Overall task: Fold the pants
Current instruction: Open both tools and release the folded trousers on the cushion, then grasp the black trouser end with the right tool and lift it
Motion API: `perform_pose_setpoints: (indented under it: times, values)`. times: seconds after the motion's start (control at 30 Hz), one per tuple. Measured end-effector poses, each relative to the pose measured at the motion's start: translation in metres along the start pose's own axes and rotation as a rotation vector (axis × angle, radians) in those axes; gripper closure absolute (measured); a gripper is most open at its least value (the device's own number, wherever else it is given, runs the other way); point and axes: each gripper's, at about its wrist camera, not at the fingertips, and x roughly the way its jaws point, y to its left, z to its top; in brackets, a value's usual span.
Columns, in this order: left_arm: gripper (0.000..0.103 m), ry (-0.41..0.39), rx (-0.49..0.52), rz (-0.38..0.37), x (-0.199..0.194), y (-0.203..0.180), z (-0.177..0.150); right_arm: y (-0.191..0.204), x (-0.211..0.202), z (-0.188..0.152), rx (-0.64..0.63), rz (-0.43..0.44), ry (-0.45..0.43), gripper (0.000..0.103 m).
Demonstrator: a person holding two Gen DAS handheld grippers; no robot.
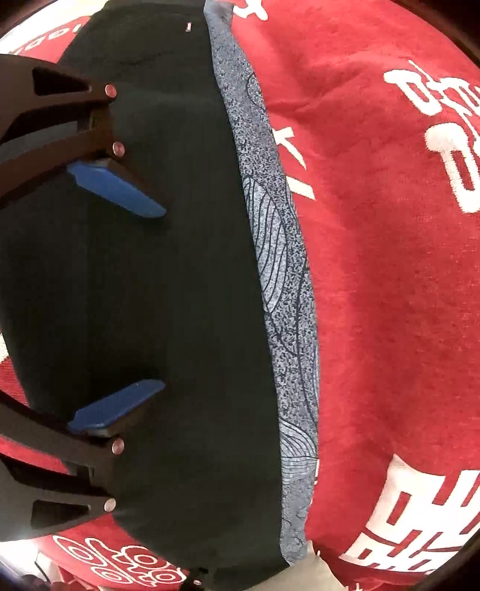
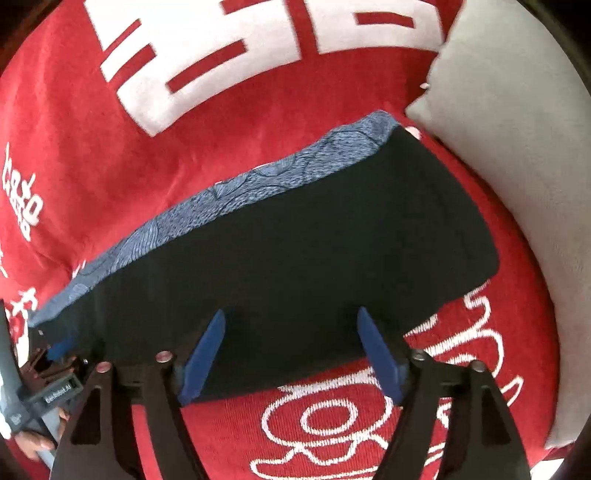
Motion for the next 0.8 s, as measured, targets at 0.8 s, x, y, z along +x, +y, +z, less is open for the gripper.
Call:
perform_pose_setpoints:
  times: [0.8]
  values:
    - [0.001, 0.046, -0.009, 0.026, 0.008, 0.003, 0.017, -0.012, -0.010, 0.020, 0.240, 0.238, 0.039, 0.000]
